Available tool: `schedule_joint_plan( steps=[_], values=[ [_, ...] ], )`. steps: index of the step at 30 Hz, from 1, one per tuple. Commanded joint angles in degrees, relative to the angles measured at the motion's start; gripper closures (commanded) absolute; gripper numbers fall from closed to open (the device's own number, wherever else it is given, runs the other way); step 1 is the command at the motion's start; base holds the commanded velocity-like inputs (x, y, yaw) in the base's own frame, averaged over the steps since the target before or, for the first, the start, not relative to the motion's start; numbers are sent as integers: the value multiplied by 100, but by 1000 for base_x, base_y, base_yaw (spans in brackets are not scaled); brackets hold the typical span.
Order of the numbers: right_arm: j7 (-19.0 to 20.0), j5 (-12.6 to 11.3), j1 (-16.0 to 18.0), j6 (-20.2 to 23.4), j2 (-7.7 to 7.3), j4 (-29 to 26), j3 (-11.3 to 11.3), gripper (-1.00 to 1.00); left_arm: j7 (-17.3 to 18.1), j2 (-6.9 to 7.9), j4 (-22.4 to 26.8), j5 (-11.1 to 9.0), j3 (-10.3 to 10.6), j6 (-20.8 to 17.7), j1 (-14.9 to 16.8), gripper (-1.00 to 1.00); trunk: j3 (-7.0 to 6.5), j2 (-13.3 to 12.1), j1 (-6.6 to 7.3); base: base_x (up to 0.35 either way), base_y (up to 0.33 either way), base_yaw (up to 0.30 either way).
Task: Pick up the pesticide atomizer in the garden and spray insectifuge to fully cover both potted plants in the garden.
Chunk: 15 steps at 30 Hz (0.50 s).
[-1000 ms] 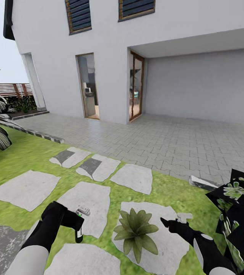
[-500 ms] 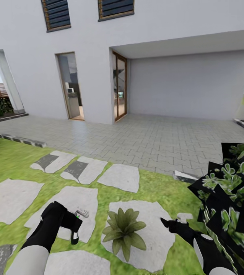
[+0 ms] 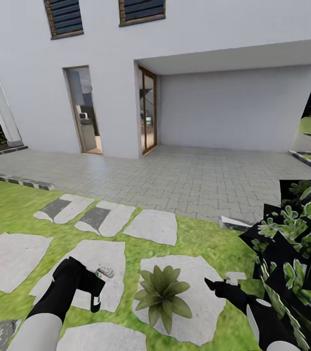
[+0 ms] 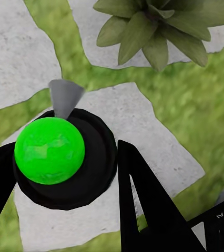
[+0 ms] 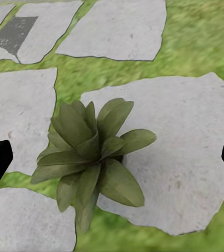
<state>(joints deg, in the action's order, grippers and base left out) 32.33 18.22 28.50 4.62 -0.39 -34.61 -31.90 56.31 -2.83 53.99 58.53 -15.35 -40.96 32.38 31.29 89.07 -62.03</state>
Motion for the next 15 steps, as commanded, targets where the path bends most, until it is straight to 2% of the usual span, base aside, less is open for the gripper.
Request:
schedule_joint_plan(
  steps=[1,9,12,15],
  values=[
    [46,33,6,31,5,-4,-41,-100,45,-7,6,36,-21,-26,5,100,8,4,0,0,34,-7],
    [45,33,6,30,4,-2,-45,-100,47,-7,6,36,-21,-26,5,100,13,4,0,0,6,-7],
    [45,33,6,36,4,-2,-45,-100,47,-7,6,36,-21,-26,5,100,6,4,0,0,20,-166],
    [46,33,6,36,4,-2,-45,-100,46,-7,6,36,-21,-26,5,100,-4,4,0,-28,154,-230]
  ],
)
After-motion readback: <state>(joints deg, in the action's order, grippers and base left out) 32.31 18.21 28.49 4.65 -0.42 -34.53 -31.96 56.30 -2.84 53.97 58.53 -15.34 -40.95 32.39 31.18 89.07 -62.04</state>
